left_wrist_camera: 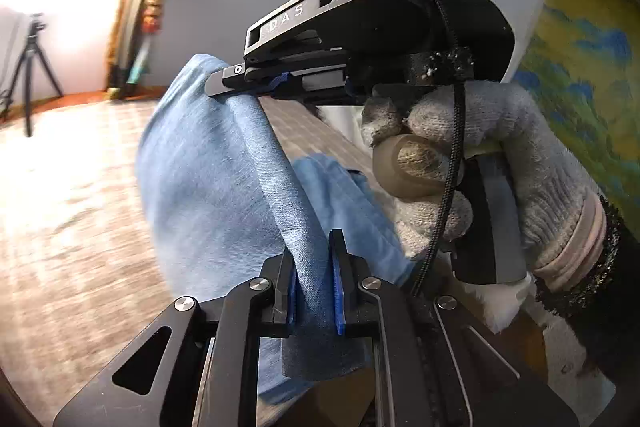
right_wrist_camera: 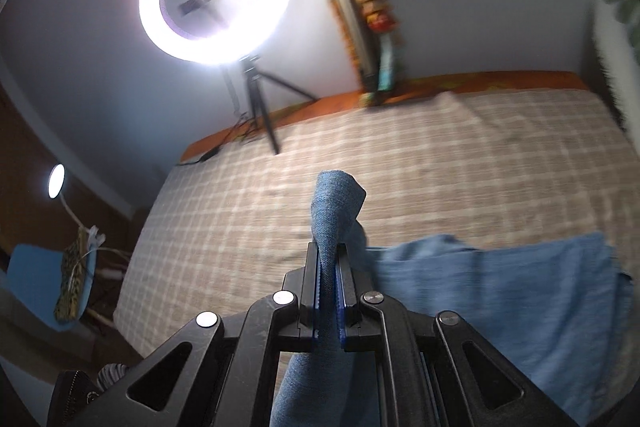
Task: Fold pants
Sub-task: 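Fold the jeans over with both tools and open the left tool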
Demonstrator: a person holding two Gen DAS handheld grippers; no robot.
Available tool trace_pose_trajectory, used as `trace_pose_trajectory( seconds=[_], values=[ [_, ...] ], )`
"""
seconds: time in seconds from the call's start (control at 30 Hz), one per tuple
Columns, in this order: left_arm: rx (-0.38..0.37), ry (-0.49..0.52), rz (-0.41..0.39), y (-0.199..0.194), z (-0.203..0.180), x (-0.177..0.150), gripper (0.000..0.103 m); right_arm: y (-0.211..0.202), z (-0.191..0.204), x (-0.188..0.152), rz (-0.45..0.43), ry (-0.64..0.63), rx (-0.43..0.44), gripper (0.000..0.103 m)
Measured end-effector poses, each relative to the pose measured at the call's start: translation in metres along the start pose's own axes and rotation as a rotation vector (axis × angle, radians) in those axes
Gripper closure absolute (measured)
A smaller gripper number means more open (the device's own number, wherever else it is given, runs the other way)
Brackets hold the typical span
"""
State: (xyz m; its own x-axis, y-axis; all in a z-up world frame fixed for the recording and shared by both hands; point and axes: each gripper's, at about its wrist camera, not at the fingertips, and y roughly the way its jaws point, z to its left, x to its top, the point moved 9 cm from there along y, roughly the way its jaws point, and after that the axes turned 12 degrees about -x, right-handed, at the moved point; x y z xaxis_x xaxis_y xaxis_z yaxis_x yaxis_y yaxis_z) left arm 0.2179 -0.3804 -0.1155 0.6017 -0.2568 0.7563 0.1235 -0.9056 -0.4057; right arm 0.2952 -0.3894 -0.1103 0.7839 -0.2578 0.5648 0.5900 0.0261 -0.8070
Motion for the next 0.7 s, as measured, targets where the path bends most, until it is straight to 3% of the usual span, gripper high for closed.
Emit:
trace_pose_trajectory(
  seconds=[0.03, 0.17, 0.27, 0.33, 0.5, 0.6, 0.7],
  values=[
    [-0.010, 0.009, 0.015, 0.008, 0.001, 0.000, 0.091, -0.001, -0.008, -0.001, -0.003, 0.009, -0.008, 0.100],
    [-0.082, 0.014, 0.080, 0.030, -0.007, 0.002, 0.067, -0.003, -0.055, -0.004, -0.009, 0.039, -0.043, 0.100],
    [-0.101, 0.029, 0.068, 0.020, -0.004, 0.004, 0.051, 0.004, -0.086, -0.009, 0.004, 0.073, -0.055, 0.100],
    [-0.087, 0.042, 0.066, 0.012, 0.006, 0.004, 0.051, 0.009, -0.103, -0.013, 0.007, 0.087, -0.072, 0.100],
    [0.046, 0.049, 0.081, -0.003, 0.054, -0.004, 0.051, 0.014, -0.150, -0.017, 0.002, 0.147, -0.084, 0.100],
    [0.098, 0.042, 0.123, 0.012, 0.073, -0.013, 0.051, 0.018, -0.178, -0.018, 0.003, 0.177, -0.112, 0.100],
    [0.105, 0.087, 0.168, 0.036, 0.069, -0.022, 0.051, 0.020, -0.196, -0.019, 0.009, 0.197, -0.127, 0.100]
  ],
)
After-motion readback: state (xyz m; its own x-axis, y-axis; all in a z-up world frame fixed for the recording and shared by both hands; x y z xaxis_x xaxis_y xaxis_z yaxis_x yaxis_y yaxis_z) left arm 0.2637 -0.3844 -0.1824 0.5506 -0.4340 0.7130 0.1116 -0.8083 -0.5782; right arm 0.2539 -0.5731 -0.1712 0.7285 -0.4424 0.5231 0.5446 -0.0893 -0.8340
